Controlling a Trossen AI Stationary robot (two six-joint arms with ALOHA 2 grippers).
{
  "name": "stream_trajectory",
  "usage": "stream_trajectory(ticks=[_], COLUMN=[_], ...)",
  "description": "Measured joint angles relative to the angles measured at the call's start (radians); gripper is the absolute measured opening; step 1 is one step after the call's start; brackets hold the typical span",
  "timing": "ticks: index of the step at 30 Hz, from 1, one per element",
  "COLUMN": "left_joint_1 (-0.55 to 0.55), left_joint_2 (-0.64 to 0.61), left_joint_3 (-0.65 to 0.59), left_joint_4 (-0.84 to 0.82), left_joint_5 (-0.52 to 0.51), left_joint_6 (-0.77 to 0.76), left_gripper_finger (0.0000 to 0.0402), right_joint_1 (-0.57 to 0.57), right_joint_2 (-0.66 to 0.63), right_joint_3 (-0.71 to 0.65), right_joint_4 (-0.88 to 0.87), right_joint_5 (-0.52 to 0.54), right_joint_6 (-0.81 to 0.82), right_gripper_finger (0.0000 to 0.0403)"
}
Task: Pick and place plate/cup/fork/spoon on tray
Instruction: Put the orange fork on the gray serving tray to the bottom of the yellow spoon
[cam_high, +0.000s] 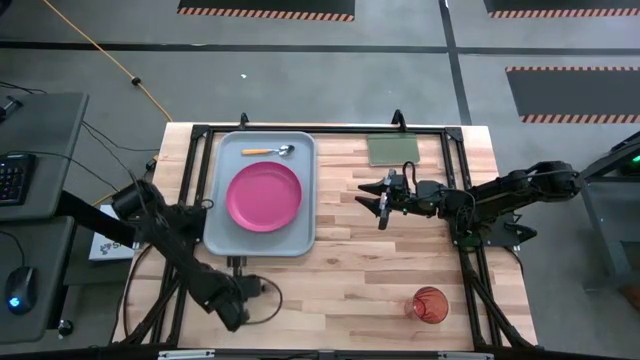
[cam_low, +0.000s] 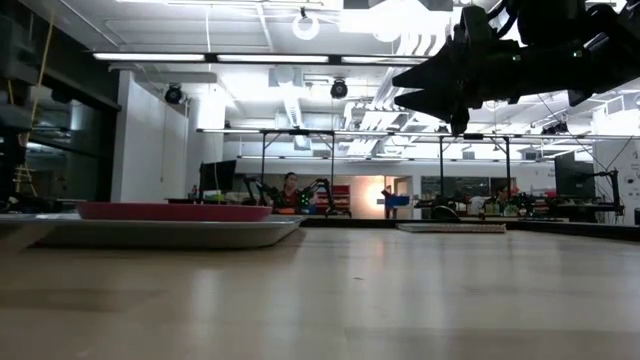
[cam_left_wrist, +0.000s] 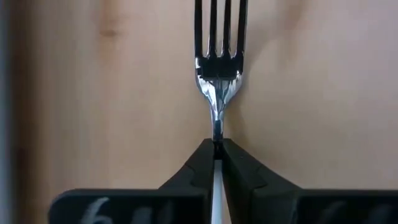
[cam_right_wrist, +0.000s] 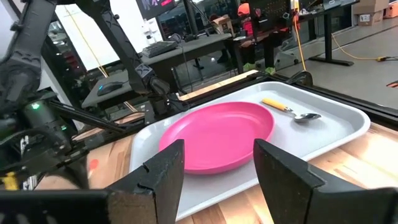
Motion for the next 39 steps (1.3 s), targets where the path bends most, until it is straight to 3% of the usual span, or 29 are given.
stream_trajectory(ticks=[10, 14, 18, 26, 31, 35, 39], left_joint_1=[0.145, 0.282, 0.496, 1.0, 1.298, 1.459, 1.545], left_joint_2=[-0.327, -0.451, -0.52, -0.488, -0.447, -0.375, -0.276], left_joint_3=[0.005, 0.004, 0.006, 0.005, 0.006, 0.007, 0.007], left_joint_4=[-0.038, -0.107, -0.141, -0.098, 0.052, 0.132, 0.13], left_joint_5=[-0.076, -0.107, -0.121, -0.042, 0.012, 0.094, 0.169], left_joint_6=[0.193, 0.319, 0.499, 1.019, 1.284, 1.44, 1.565], left_gripper_finger=[0.0005, 0.0004, 0.0003, 0.0004, 0.0005, 0.0005, 0.0006], right_joint_1=[0.0, 0.0, 0.0, 0.0, 0.0, 0.0, 0.0], right_joint_2=[0.0, 0.0, 0.0, 0.0, 0.0, 0.0, 0.0], right_joint_3=[0.0, 0.0, 0.0, 0.0, 0.0, 0.0, 0.0], right_joint_4=[-0.001, -0.001, -0.002, -0.007, -0.02, -0.035, -0.05], right_joint_5=[0.0, 0.0, 0.0, 0.0, 0.004, 0.033, 0.035], right_joint_6=[0.0, 0.0, 0.0, 0.0, 0.0, 0.0, 0.001], right_gripper_finger=[0.0181, 0.0181, 0.0181, 0.0181, 0.0181, 0.0181, 0.0181])
